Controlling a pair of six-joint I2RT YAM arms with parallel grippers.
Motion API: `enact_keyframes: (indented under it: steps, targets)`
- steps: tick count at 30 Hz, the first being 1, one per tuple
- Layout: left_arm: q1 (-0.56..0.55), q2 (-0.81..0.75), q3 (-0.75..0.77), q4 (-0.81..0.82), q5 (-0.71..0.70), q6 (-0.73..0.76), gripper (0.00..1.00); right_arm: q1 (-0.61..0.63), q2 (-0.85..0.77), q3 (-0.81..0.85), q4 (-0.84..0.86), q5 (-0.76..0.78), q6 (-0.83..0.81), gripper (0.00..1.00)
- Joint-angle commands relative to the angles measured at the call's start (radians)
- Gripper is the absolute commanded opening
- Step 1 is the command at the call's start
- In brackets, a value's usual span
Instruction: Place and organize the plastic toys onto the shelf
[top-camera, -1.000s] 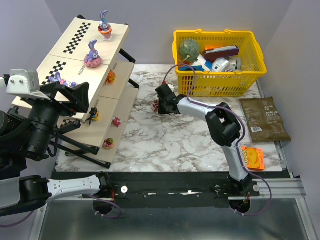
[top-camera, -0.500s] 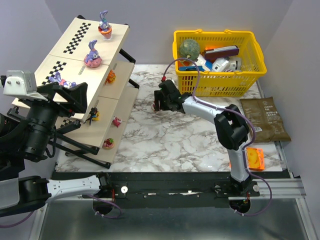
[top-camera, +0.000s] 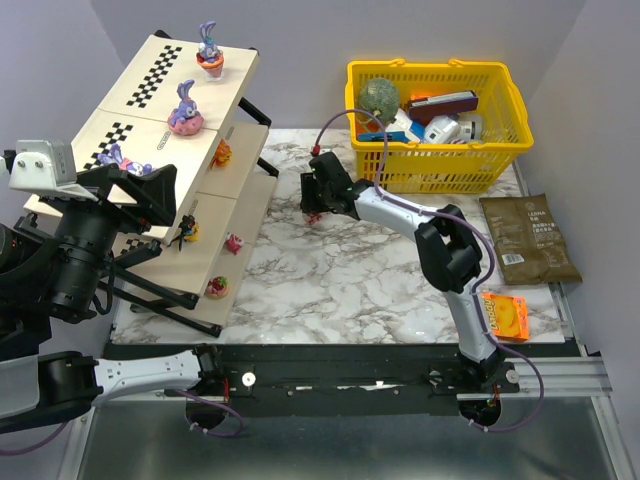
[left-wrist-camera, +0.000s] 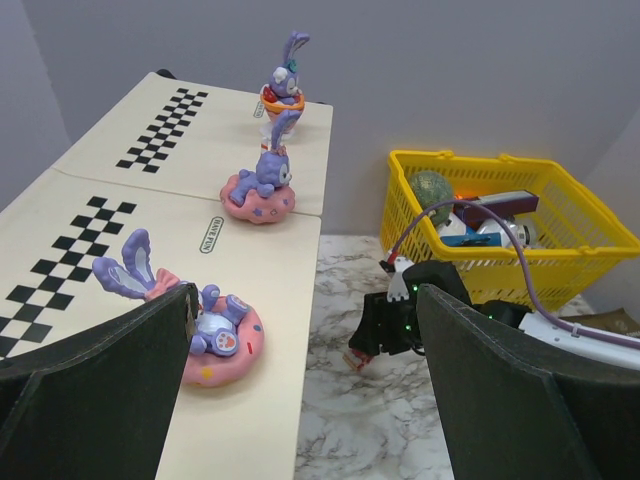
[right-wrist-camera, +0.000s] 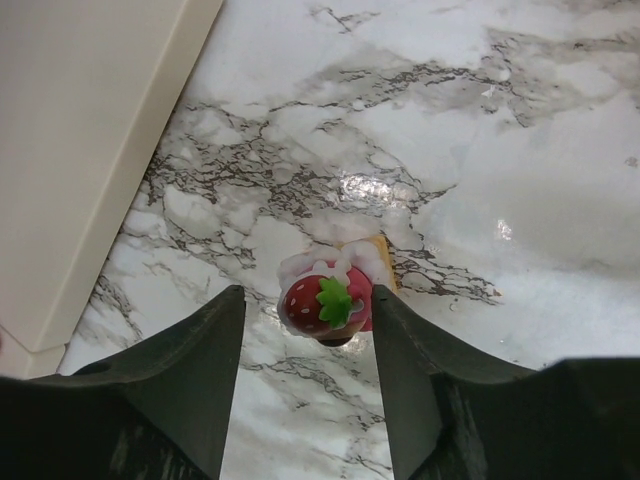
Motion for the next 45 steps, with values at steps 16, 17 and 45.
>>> enact_keyframes:
  steps: [16, 17, 45]
  targets:
    - [0.003, 0.007, 0.003, 0.016, -0.001, 0.008, 0.99, 0.004, 0.074, 0.063, -0.01, -0.087, -0.047, 0.15]
    - [0.001, 0.007, 0.005, 0.016, -0.001, 0.007, 0.99, 0.004, 0.073, 0.065, 0.005, -0.093, -0.054, 0.13]
    - [0.003, 0.02, 0.019, 0.03, -0.006, 0.025, 0.99, 0.056, 0.165, 0.267, 0.235, -0.285, -0.148, 0.06]
